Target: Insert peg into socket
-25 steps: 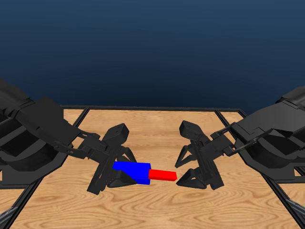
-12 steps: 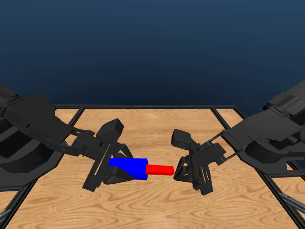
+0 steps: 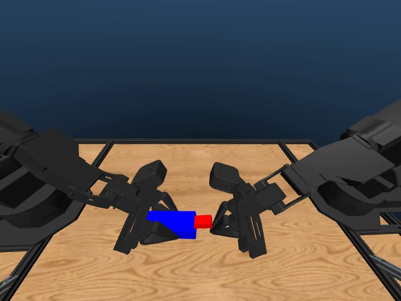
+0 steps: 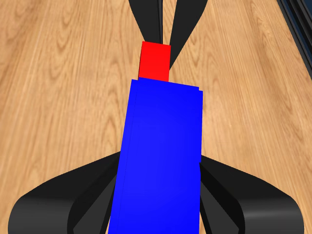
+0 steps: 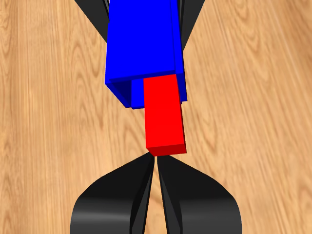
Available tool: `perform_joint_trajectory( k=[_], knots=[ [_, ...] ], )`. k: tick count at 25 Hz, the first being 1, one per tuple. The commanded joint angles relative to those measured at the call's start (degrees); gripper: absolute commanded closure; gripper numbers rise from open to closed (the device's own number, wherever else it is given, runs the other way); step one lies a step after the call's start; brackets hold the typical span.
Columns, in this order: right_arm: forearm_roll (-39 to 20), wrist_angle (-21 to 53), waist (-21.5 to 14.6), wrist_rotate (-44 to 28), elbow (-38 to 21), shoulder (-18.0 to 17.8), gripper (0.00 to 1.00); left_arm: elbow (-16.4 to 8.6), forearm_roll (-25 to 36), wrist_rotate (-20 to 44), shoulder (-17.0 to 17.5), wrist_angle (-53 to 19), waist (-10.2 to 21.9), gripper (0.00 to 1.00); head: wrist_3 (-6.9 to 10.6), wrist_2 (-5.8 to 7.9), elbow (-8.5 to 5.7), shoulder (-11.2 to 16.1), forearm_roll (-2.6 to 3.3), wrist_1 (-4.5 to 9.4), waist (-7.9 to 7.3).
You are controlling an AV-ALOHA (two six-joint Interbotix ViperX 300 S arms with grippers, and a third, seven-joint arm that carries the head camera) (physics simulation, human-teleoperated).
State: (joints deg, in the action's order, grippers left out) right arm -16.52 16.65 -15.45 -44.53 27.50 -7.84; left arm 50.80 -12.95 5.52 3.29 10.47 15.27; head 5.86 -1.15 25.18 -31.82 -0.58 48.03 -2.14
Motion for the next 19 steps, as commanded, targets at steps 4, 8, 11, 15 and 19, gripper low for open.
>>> perform_joint_trajectory(
  k=[4, 8, 11, 15, 19],
  knots=[
    [2.33, -4.96, 1.18, 5.03, -5.33, -2.99, 1.00, -1.72, 0.38, 0.01, 0.22, 1.73, -0.24, 1.00, -0.16, -0.16, -0.83, -0.24, -0.10, -0.34, -0.17],
    [5.12, -8.11, 1.42, 7.69, -5.75, -4.10, 1.00, -2.51, 0.59, -0.48, 0.85, 0.06, -0.50, 1.00, 0.10, -0.41, -0.84, -0.24, -0.10, 0.38, -0.03],
    [5.94, -8.03, 1.08, 7.11, -3.47, -2.93, 1.00, -1.48, 0.65, -0.08, 0.60, 1.20, -0.18, 1.00, 0.23, -0.50, -0.83, -0.39, -0.14, 0.42, -0.11],
    [10.96, -13.51, 0.03, 4.59, 7.05, -0.35, 1.00, -0.99, 0.04, 0.62, 0.83, 2.41, 0.15, 1.00, -0.21, -0.01, -1.00, -0.55, -0.26, -0.94, -0.81],
    [19.25, -29.73, -1.66, 12.24, 14.05, 2.39, 0.22, -0.96, -1.14, 0.84, 1.02, 4.17, 0.46, 1.00, -0.62, 0.27, -0.95, -0.95, -0.14, -1.48, -0.54]
  ],
)
